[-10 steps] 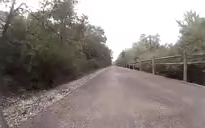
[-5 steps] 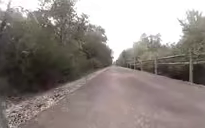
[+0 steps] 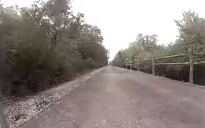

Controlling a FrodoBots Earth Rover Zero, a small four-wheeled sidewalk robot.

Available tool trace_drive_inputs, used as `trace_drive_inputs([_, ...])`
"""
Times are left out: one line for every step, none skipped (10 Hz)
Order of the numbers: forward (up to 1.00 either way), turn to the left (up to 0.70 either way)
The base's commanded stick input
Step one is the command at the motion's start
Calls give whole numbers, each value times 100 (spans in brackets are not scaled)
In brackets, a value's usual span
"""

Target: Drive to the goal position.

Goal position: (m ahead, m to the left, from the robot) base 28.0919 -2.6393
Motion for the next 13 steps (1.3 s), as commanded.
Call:
trace_drive_inputs([70,0])
trace_drive_inputs([70,0])
trace_drive_inputs([70,0])
trace_drive_inputs([70,0])
trace_drive_inputs([70,-17])
trace_drive_inputs([70,-21])
trace_drive_inputs([70,0])
trace_drive_inputs([70,0])
trace_drive_inputs([70,0])
trace_drive_inputs([70,0])
trace_drive_inputs([70,0])
trace_drive_inputs([70,0])
trace_drive_inputs([70,0])
